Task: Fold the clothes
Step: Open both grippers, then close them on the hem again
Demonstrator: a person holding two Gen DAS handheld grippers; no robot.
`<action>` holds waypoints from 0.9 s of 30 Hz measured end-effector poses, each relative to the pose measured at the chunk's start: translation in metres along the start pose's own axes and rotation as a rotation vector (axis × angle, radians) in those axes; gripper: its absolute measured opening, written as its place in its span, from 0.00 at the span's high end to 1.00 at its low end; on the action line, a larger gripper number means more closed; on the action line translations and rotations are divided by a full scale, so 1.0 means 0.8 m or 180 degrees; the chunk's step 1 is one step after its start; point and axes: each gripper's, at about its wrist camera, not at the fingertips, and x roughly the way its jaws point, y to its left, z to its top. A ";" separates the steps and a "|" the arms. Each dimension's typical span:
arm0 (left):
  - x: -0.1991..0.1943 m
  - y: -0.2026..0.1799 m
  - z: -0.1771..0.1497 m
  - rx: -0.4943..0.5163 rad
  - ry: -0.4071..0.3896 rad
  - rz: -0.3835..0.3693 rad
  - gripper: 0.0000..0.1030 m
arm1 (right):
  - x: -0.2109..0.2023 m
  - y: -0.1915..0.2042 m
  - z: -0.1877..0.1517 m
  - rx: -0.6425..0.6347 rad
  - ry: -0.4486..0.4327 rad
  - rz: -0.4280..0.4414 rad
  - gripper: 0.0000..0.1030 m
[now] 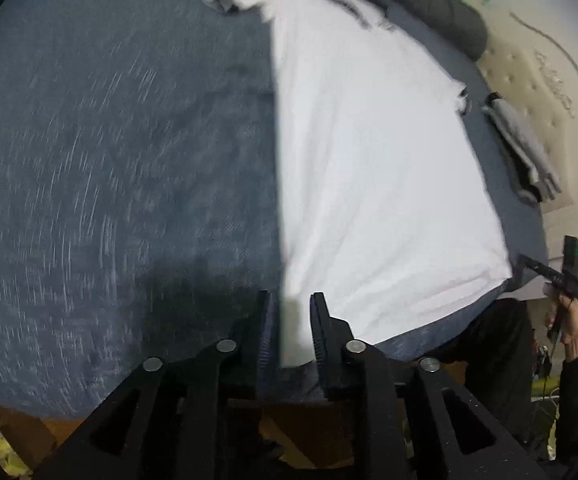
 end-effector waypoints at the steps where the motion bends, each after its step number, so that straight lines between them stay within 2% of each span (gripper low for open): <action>1: 0.001 -0.009 0.003 0.0054 -0.0006 -0.0017 0.73 | 0.007 0.016 0.004 -0.0117 0.0039 0.0041 0.71; 9: 0.055 -0.079 0.006 0.0597 0.0257 -0.0003 0.70 | 0.067 0.105 -0.003 -0.0880 0.0385 -0.0024 0.71; 12: 0.079 -0.093 0.005 0.0750 0.0356 0.0056 0.66 | 0.084 0.115 -0.002 -0.1014 0.0480 -0.0068 0.71; 17: 0.105 -0.109 0.004 0.0908 0.0471 0.0099 0.66 | 0.102 0.127 -0.001 -0.1058 0.0557 -0.0084 0.71; 19: 0.113 -0.111 0.003 0.0958 0.0511 0.0139 0.67 | 0.107 0.128 -0.004 -0.1094 0.0589 -0.0124 0.74; 20: 0.116 -0.112 0.003 0.0986 0.0527 0.0151 0.69 | 0.108 0.128 -0.005 -0.1110 0.0593 -0.0128 0.84; 21: 0.119 -0.113 0.002 0.1012 0.0540 0.0158 0.79 | 0.108 0.128 -0.006 -0.1125 0.0593 -0.0135 0.92; 22: 0.122 -0.114 0.001 0.1032 0.0545 0.0162 0.91 | 0.107 0.127 -0.007 -0.1130 0.0572 -0.0147 0.93; 24: 0.124 -0.115 0.001 0.1064 0.0543 0.0167 0.95 | 0.103 0.126 -0.006 -0.1103 0.0521 -0.0112 0.97; 27: 0.122 -0.113 0.003 0.1048 0.0541 0.0118 0.97 | 0.093 0.124 -0.005 -0.1081 0.0471 -0.0018 0.98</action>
